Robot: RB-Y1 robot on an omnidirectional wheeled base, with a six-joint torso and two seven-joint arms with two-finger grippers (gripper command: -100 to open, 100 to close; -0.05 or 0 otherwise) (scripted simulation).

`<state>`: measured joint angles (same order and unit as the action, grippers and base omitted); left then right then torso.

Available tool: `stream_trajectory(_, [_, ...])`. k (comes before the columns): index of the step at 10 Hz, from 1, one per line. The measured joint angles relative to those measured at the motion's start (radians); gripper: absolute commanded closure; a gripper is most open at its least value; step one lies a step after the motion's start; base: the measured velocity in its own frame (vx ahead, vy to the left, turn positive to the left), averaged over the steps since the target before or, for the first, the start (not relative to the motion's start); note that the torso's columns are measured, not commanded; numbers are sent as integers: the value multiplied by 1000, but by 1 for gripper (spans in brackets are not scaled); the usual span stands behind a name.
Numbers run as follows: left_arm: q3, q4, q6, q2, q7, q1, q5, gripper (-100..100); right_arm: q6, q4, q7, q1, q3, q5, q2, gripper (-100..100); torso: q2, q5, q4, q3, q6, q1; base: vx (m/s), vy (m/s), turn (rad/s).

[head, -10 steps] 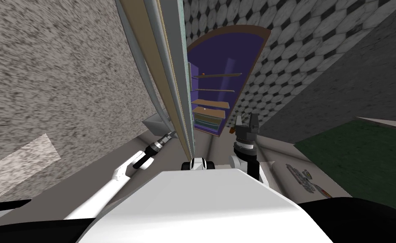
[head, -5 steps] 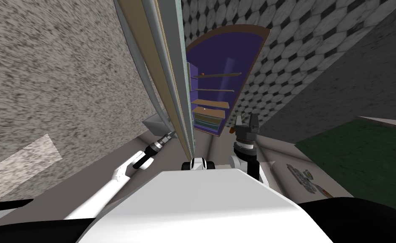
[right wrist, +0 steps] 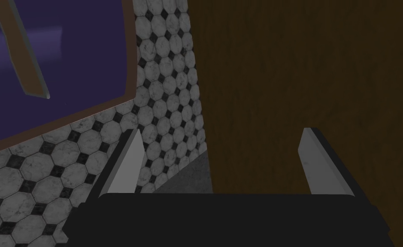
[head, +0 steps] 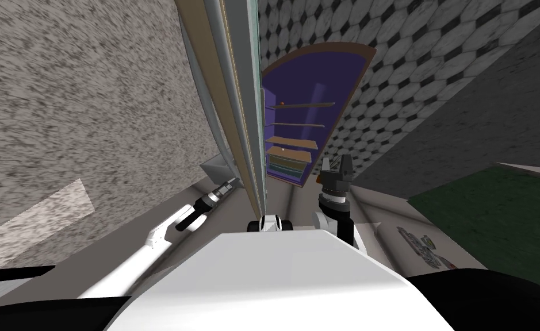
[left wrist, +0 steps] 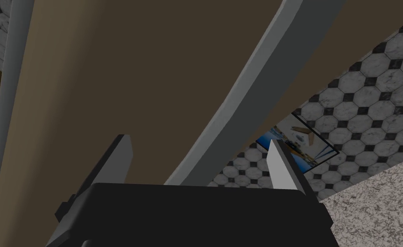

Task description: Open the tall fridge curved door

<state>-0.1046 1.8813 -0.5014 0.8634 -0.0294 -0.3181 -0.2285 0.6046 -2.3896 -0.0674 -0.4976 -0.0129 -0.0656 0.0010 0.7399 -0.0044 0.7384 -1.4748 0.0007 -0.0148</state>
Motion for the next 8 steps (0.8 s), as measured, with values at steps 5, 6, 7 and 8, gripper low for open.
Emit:
stream_trajectory(5, [33, 81, 52, 84, -68, -16, 30, 0, 0, 0, 0, 0, 0, 0, 0, 0, 0, 3, 2, 0, 2, 13, 7, -29, 47])
stream_trajectory(6, [33, 81, 52, 83, -67, -16, 30, 0, 0, 0, 0, 0, 0, 0, 0, 0, -1, 4, 1, 0, 1, 13, 0, 0, 0])
stream_trajectory(7, [33, 80, 52, 83, -67, -16, 30, 0, 0, 0, 0, 0, 0, 0, 0, 0, -1, 4, 0, -1, 0, 14, 0, 0, 0])
stream_trajectory(8, [33, 80, 52, 83, -67, -16, 30, 0, 0, 0, 0, 0, 0, 0, 0, 0, -2, 4, 0, -1, -1, 15, 0, 0, 0])
